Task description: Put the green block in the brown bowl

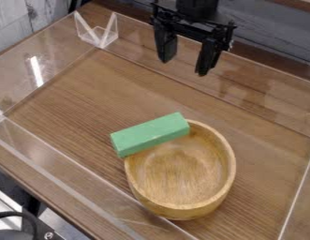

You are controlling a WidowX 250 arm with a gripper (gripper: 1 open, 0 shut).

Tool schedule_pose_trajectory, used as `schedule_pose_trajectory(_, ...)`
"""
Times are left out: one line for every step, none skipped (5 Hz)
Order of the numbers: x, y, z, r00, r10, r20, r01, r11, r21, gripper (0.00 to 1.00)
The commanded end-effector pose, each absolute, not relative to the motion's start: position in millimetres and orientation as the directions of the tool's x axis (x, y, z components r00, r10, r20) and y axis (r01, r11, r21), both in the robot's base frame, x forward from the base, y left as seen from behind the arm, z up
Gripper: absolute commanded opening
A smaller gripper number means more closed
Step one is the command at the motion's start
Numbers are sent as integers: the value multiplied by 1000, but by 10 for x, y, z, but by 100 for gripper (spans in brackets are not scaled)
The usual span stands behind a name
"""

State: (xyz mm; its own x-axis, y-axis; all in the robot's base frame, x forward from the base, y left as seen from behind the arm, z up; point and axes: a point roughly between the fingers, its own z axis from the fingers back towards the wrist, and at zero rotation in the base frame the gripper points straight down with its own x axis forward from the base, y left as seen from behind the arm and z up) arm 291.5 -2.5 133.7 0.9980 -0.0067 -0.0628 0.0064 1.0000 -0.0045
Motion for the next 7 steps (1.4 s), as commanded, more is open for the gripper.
schedule_pose_trajectory(2874, -25, 1264, 997, -26, -77, 26, 1000, -5, 100)
schedule_pose_trajectory(2778, -5, 1189, 995, -73, -74, 73, 997, -2, 100)
schedule_pose_trajectory(2614, 15, 1157, 982, -184, -45, 184, 983, 1, 100)
schedule_pose_trajectory(2528, 40, 1125, 970, -241, -36, 242, 970, 5, 100)
schedule_pose_trajectory(2477, 52, 1078, 965, -261, -33, 262, 965, 8, 100)
schedule_pose_trajectory(2438, 72, 1033, 961, -274, -27, 275, 961, 11, 100)
schedule_pose_trajectory(2414, 86, 989, 957, -287, -25, 288, 958, 10, 100)
